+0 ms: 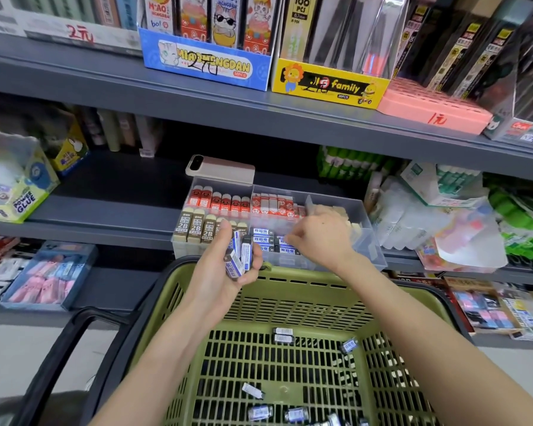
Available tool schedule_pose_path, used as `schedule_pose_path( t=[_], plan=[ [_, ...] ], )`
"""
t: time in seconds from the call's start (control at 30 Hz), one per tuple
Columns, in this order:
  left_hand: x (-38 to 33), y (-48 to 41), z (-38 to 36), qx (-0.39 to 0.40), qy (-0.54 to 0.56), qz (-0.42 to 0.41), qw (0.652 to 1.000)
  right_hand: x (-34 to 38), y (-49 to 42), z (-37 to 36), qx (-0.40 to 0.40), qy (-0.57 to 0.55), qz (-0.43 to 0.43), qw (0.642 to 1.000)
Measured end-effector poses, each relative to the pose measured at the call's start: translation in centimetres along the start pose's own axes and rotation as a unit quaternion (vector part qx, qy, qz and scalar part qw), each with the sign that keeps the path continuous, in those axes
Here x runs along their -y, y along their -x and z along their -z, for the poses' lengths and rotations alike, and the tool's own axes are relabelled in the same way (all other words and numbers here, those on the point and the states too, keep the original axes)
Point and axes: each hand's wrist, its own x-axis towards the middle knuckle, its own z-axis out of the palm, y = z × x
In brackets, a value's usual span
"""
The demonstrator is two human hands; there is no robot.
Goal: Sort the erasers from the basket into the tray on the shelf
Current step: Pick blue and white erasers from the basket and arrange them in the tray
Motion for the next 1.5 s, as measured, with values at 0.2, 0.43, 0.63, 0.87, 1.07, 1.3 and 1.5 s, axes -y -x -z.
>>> schedule_pose_path(
  t=[0.2, 0.43, 0.63, 0.87, 1.07, 1.3, 1.5],
  plan=[
    [0.1, -0.1, 0.1, 0.013, 0.006, 0.009, 1.0, 1.9, 1.8, 3.0, -0.079, -0.096, 0.034, 0.992],
    [0.7, -0.1, 0.0, 0.016, -0.004, 0.011, 1.0, 5.4, 4.0, 5.0, 0.041, -0.36, 0.063, 0.93],
    [0.7, 0.0, -0.3, 0.025, 0.045, 0.023, 0.998, 5.4, 5.1, 4.5, 0.038, -0.445, 0.027, 0.894],
    [0.9, 0.2, -0.4, 0.032, 0.072, 0.039, 0.996, 5.0, 5.6, 4.6, 0.016, -0.418, 0.055, 0.907],
    [0.5, 0.1, 0.4, 0.029, 0.0, -0.015, 0.999, 1.6, 4.4, 6.3, -0.024, -0.643, -0.062, 0.763],
    [0.2, 0.6, 0.2, 0.015, -0.099, -0.066, 0.993, -0.9, 1.6, 5.1, 0.098, -0.385, -0.134, 0.908],
    [0.4, 0.8, 0.2, 0.004, -0.114, -0.067, 0.991, 0.4, -0.8, 3.7, 0.068, -0.176, -0.123, 0.974]
  ],
)
